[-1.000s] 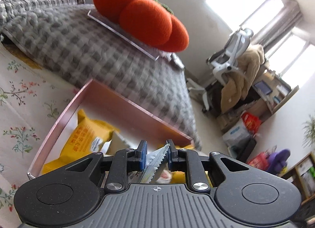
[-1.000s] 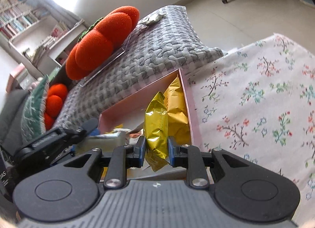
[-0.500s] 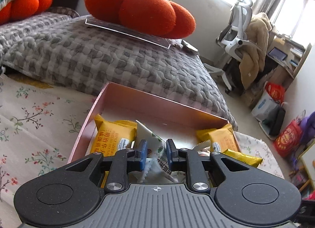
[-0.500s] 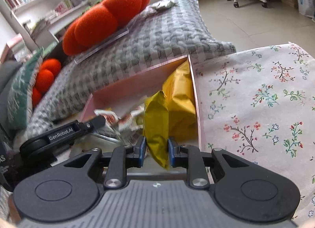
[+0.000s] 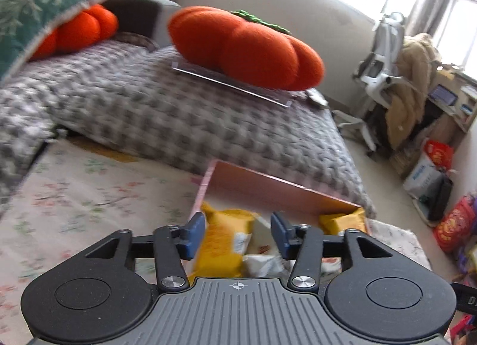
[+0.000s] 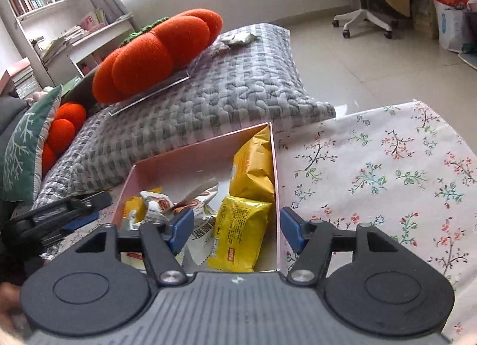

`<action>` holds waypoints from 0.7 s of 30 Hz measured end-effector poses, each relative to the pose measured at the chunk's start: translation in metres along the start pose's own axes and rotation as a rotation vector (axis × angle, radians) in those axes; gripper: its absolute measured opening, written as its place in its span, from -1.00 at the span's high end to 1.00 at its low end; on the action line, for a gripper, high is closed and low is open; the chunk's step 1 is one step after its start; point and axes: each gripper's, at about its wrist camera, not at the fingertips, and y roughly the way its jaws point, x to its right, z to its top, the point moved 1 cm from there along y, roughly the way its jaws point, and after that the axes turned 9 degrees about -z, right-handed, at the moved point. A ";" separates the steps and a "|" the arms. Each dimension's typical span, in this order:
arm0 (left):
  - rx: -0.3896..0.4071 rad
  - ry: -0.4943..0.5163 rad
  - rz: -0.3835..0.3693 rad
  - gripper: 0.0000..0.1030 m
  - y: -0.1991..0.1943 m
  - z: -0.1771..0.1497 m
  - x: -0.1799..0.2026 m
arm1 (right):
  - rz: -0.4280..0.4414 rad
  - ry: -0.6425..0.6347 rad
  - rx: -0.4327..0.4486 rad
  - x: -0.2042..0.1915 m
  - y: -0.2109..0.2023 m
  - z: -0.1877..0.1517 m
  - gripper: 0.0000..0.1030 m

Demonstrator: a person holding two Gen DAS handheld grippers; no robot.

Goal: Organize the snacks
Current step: 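Place both held packs into the pink box and open both grippers, then move both grippers back over the loose snacks beside the box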

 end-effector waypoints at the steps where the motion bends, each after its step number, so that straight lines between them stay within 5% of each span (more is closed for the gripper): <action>1: -0.009 0.004 0.013 0.04 -0.006 -0.001 0.000 | -0.002 -0.011 0.006 -0.002 -0.004 -0.001 -0.31; 3: -0.034 0.018 0.042 -0.11 -0.019 -0.006 0.002 | -0.014 -0.047 0.022 -0.008 -0.012 -0.003 -0.52; 5: -0.058 0.027 0.081 -0.55 -0.031 -0.017 0.003 | -0.023 -0.094 0.041 -0.015 -0.020 -0.008 -0.74; 7: -0.078 0.020 0.098 -0.64 -0.046 -0.032 0.001 | -0.034 -0.151 0.057 -0.023 -0.026 -0.014 -0.98; 15: -0.149 -0.005 0.138 -0.86 -0.071 -0.062 -0.009 | -0.132 -0.320 0.052 -0.034 -0.040 -0.038 -0.99; 21: -0.187 -0.009 0.152 -0.95 -0.073 -0.069 -0.010 | -0.131 -0.285 0.170 -0.030 -0.068 -0.036 -1.00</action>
